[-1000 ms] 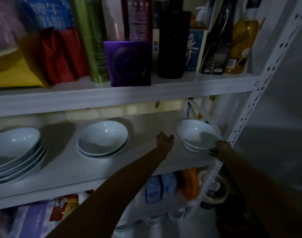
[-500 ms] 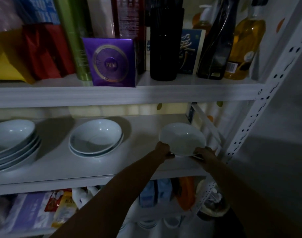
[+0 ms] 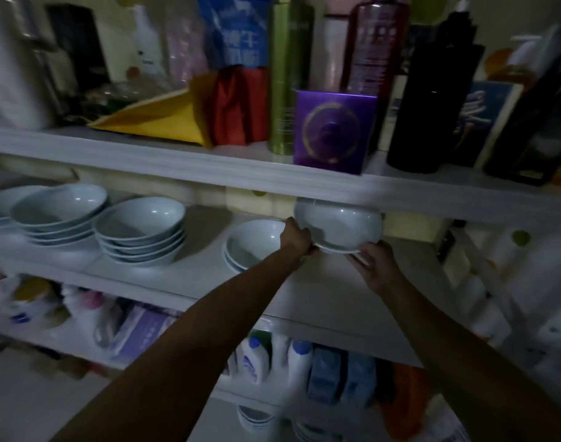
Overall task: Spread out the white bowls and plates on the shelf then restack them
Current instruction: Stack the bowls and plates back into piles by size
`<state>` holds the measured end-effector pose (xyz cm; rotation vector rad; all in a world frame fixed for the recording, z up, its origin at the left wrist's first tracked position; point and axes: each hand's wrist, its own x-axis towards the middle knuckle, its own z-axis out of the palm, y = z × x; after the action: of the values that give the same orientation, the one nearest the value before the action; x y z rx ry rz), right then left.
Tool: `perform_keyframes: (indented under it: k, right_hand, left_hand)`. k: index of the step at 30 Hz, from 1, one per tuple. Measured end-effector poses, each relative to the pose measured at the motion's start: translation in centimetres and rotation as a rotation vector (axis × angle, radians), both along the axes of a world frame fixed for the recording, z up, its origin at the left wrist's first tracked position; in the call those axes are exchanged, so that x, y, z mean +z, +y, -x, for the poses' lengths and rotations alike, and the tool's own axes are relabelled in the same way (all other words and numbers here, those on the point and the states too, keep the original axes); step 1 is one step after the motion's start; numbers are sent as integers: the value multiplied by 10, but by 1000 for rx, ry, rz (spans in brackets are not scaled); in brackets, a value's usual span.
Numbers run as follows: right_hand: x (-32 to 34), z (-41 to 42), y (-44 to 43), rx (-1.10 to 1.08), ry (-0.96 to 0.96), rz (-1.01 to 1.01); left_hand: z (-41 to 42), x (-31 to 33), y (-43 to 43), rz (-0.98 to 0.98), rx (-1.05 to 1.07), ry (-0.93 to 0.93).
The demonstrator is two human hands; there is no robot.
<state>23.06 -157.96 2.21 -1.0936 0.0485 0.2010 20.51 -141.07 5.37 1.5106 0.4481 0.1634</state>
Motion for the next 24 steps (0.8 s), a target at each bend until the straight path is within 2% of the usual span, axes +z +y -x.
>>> perform_keyframes:
  k: [7, 11, 15, 18, 20, 21, 24]
  right_hand:
    - [4, 10, 96, 135, 139, 55]
    - [-10, 14, 128, 165, 206, 165]
    - [-14, 12, 137, 99, 230, 401]
    - [-21, 3, 134, -52, 169, 718]
    - [-24, 0, 128, -61, 194, 852]
    - [-27, -1, 124, -32, 218, 821]
    - [-28, -7, 123, 42, 269, 540]
  left_hand:
    - [38, 5, 91, 134, 118, -5]
    - [52, -15, 128, -132, 125, 96]
    - [56, -31, 148, -243, 16, 228]
    - [51, -40, 151, -296, -75, 299]
    - [48, -43, 151, -191, -70, 319]
    - [46, -44, 153, -75, -64, 335]
    - [44, -49, 158, 177, -94, 343]
